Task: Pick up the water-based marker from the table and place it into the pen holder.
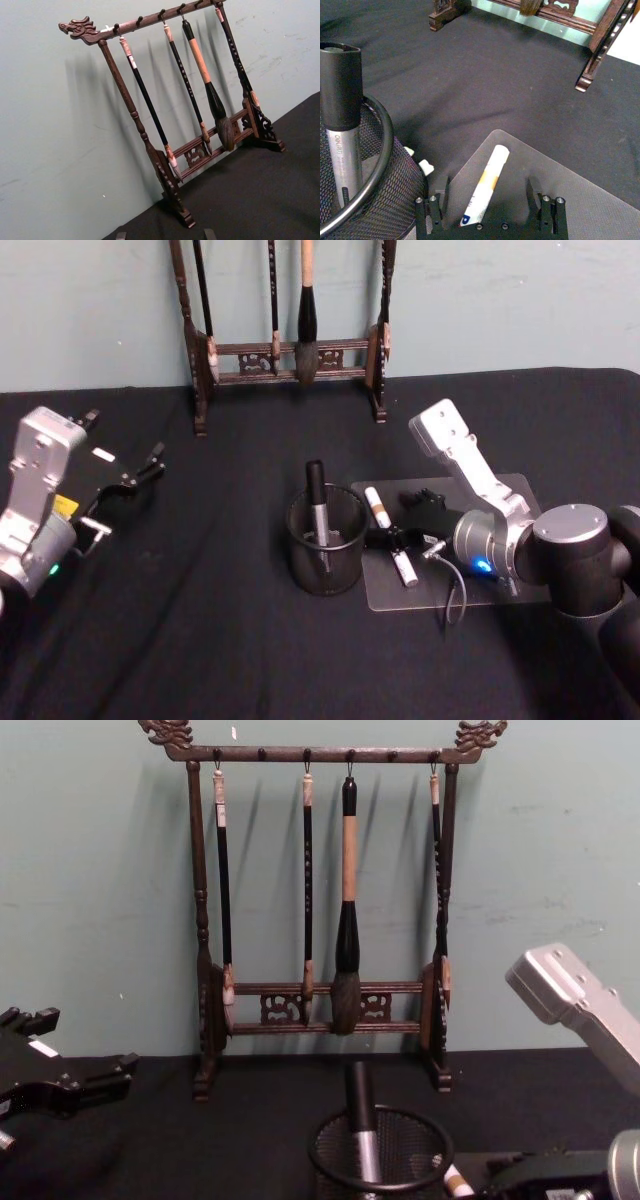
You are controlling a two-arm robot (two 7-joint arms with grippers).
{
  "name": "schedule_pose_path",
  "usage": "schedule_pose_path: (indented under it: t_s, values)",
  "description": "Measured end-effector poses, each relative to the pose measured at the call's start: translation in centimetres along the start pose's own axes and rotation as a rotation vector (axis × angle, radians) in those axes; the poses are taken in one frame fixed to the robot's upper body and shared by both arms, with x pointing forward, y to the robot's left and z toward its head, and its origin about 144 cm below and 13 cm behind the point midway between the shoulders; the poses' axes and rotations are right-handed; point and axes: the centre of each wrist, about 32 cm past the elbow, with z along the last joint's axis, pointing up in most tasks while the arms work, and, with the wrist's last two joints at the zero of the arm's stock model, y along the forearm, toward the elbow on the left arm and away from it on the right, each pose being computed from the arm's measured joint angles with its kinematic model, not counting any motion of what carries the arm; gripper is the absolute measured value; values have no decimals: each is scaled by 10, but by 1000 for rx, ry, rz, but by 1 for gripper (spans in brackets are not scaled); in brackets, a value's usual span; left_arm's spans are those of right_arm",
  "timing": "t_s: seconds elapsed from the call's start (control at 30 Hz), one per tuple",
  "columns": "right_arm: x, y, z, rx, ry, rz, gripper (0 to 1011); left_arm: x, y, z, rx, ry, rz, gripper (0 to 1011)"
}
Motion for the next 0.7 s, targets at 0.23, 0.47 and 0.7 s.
schedule_pose_path:
  t_s: [0.23,0.47,0.7]
  values:
    - [0,0,0,2,-5,-1,1002,0,0,0,0,0,0,1001]
    - [0,0,0,3,-5,-1,994,0,0,0,0,0,0,1001]
    - [0,0,0,4,-5,-1,868,0,0,0,0,0,0,1001]
